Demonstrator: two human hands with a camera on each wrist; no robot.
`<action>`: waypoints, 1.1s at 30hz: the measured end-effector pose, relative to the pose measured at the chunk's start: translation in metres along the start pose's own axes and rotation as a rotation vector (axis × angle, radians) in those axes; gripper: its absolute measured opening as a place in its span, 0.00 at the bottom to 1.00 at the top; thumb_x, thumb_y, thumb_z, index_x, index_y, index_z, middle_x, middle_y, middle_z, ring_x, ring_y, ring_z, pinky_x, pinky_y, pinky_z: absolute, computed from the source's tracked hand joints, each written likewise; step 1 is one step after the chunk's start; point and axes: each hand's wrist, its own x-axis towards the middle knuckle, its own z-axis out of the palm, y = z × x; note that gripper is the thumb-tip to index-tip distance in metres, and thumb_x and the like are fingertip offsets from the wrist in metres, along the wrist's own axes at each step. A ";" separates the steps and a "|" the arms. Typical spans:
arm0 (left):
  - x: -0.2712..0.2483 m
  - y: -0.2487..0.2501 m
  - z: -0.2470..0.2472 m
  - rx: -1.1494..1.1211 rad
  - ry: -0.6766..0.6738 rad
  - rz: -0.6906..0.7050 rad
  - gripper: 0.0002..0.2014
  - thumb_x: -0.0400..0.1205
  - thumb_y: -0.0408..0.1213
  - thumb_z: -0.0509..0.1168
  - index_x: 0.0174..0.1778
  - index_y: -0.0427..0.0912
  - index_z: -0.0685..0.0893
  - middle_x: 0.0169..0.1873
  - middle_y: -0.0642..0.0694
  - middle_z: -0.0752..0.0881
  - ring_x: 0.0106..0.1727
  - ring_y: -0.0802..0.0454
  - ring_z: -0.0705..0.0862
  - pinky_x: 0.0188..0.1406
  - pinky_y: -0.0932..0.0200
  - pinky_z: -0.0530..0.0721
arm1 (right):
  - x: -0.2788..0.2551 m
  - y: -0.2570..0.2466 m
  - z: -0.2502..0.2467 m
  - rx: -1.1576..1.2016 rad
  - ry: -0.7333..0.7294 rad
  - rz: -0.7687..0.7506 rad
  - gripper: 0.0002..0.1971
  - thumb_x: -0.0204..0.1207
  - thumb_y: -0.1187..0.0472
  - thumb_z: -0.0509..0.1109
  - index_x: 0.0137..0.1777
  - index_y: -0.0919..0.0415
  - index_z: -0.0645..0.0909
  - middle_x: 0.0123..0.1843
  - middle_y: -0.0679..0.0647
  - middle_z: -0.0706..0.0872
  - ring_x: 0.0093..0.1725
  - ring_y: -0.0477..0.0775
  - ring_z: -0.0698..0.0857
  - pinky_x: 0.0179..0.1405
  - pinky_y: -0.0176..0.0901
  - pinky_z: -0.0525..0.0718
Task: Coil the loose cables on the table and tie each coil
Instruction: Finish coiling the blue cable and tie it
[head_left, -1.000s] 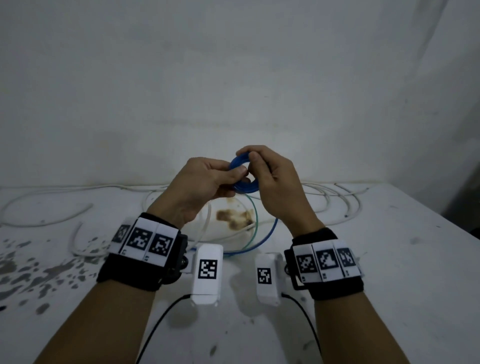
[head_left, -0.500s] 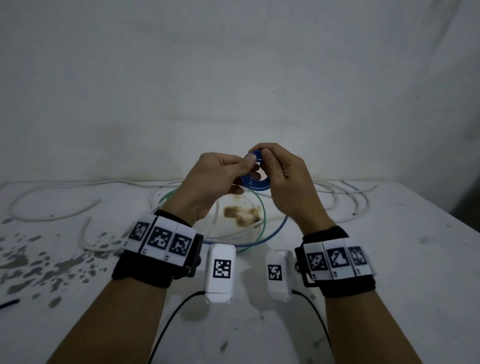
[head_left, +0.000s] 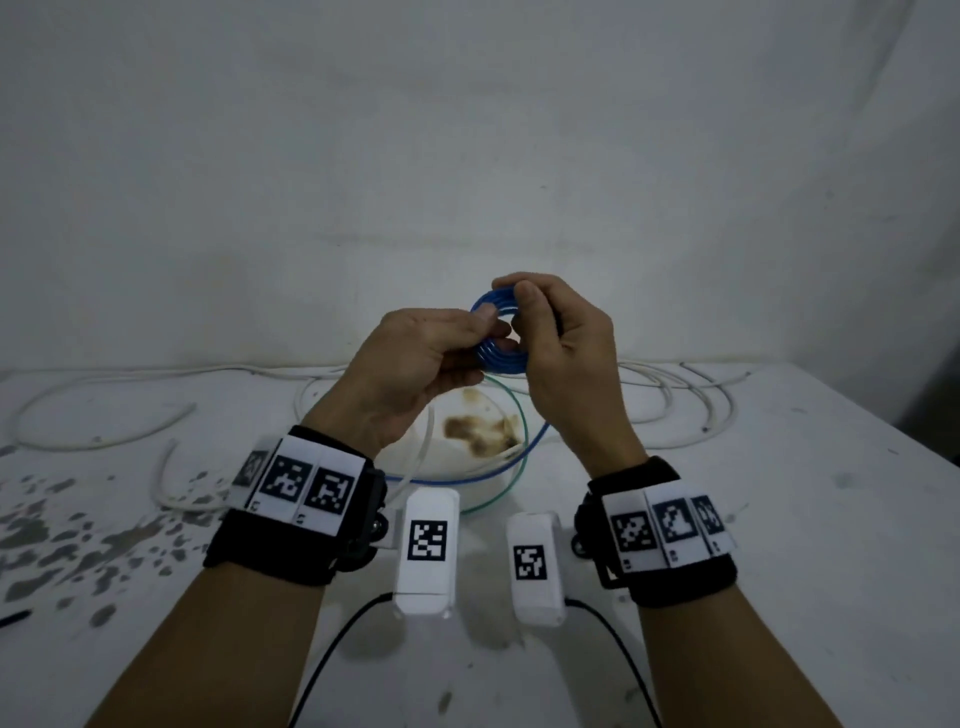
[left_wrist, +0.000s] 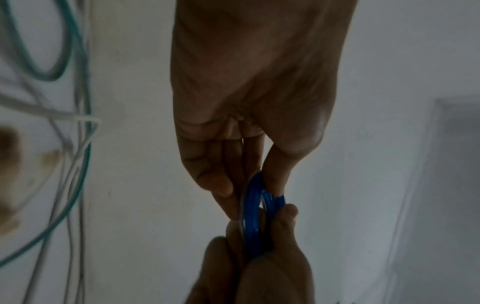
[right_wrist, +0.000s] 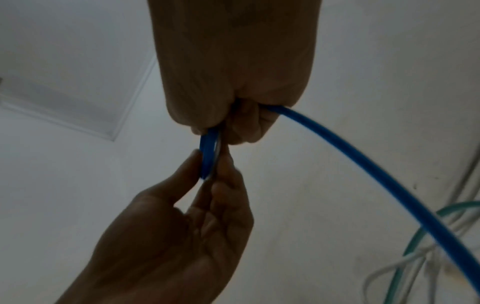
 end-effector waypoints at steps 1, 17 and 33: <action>0.000 -0.001 0.000 0.060 -0.019 0.008 0.09 0.83 0.40 0.67 0.44 0.40 0.91 0.39 0.45 0.92 0.40 0.54 0.87 0.40 0.63 0.84 | 0.001 0.001 -0.006 -0.016 -0.063 0.015 0.11 0.87 0.70 0.59 0.53 0.66 0.85 0.45 0.49 0.88 0.41 0.36 0.85 0.41 0.27 0.80; 0.005 -0.005 0.008 0.047 0.125 0.044 0.09 0.81 0.41 0.71 0.41 0.40 0.92 0.31 0.45 0.90 0.35 0.51 0.81 0.35 0.60 0.78 | -0.003 0.010 0.000 0.000 0.025 0.060 0.10 0.88 0.64 0.62 0.58 0.64 0.86 0.47 0.50 0.89 0.45 0.41 0.87 0.47 0.35 0.82; 0.005 -0.006 0.007 -0.031 0.085 0.080 0.05 0.78 0.34 0.72 0.42 0.35 0.91 0.28 0.46 0.85 0.25 0.57 0.78 0.30 0.66 0.80 | -0.001 0.002 -0.005 -0.048 0.059 -0.022 0.11 0.88 0.65 0.61 0.59 0.65 0.85 0.46 0.46 0.87 0.40 0.36 0.81 0.42 0.26 0.76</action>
